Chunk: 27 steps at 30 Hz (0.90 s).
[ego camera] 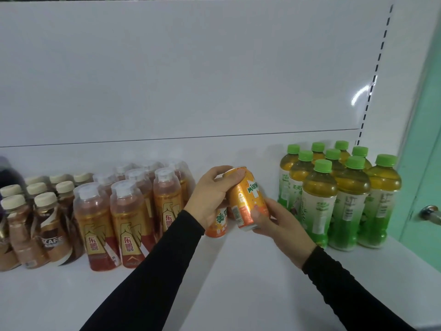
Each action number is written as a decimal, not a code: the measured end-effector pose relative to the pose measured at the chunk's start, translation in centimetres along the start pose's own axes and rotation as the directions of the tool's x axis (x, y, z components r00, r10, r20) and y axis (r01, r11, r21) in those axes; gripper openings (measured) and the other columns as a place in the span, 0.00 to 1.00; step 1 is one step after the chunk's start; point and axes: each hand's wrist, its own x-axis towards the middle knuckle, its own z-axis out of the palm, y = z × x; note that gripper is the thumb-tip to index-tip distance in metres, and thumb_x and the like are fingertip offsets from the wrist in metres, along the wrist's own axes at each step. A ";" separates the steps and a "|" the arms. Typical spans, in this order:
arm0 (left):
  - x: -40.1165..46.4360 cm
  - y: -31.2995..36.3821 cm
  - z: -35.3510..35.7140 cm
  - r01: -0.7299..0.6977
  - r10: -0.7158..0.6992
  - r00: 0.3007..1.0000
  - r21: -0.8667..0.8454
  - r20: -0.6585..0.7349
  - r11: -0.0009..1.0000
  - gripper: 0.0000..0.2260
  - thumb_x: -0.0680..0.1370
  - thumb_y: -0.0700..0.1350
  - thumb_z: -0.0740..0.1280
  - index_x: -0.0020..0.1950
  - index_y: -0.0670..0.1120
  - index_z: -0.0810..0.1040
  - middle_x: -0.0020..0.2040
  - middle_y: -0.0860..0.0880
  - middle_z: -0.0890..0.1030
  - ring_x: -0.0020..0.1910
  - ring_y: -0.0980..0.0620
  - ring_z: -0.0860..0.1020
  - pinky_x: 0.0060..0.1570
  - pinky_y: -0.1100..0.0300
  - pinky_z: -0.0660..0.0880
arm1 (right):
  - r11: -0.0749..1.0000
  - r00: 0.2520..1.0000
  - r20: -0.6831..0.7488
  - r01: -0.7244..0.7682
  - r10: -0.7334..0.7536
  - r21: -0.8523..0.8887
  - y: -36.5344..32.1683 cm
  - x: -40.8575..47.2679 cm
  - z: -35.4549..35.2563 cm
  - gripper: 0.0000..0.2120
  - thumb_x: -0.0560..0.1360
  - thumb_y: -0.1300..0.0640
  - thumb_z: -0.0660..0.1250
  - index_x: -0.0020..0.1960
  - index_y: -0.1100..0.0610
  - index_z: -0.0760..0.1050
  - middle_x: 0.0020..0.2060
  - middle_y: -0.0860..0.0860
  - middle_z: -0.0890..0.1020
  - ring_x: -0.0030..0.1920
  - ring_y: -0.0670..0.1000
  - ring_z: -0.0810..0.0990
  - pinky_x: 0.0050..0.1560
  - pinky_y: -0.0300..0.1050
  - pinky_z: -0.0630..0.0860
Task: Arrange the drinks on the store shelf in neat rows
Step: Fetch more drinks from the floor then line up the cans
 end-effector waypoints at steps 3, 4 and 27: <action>0.1 0.1 0.2 -0.025 0.025 1.000 0.043 -0.014 0.999 0.19 0.74 0.52 0.75 0.62 0.49 0.77 0.56 0.43 0.83 0.49 0.46 0.84 0.43 0.54 0.82 | 0.998 0.999 -0.022 0.045 -0.046 -0.035 0.0 0.3 -0.1 0.23 0.66 0.38 0.74 0.59 0.43 0.76 0.51 0.44 0.85 0.52 0.46 0.83 0.54 0.46 0.81; 0.1 0.2 0.2 -0.027 0.027 1.000 0.038 -0.008 0.999 0.19 0.74 0.53 0.75 0.61 0.49 0.78 0.55 0.44 0.83 0.50 0.46 0.84 0.45 0.54 0.82 | 0.998 0.999 -0.016 0.038 -0.037 0.049 0.0 0.3 -0.2 0.22 0.69 0.40 0.74 0.59 0.46 0.77 0.52 0.47 0.85 0.54 0.49 0.83 0.54 0.47 0.81; -0.2 -0.1 0.6 -0.242 0.206 0.966 0.277 0.154 0.930 0.22 0.74 0.56 0.74 0.66 0.60 0.74 0.60 0.50 0.81 0.57 0.48 0.82 0.57 0.46 0.81 | 0.972 0.996 0.031 0.072 -0.081 0.223 -0.1 0.4 -1.1 0.23 0.77 0.47 0.67 0.70 0.45 0.67 0.55 0.45 0.84 0.56 0.51 0.83 0.55 0.48 0.81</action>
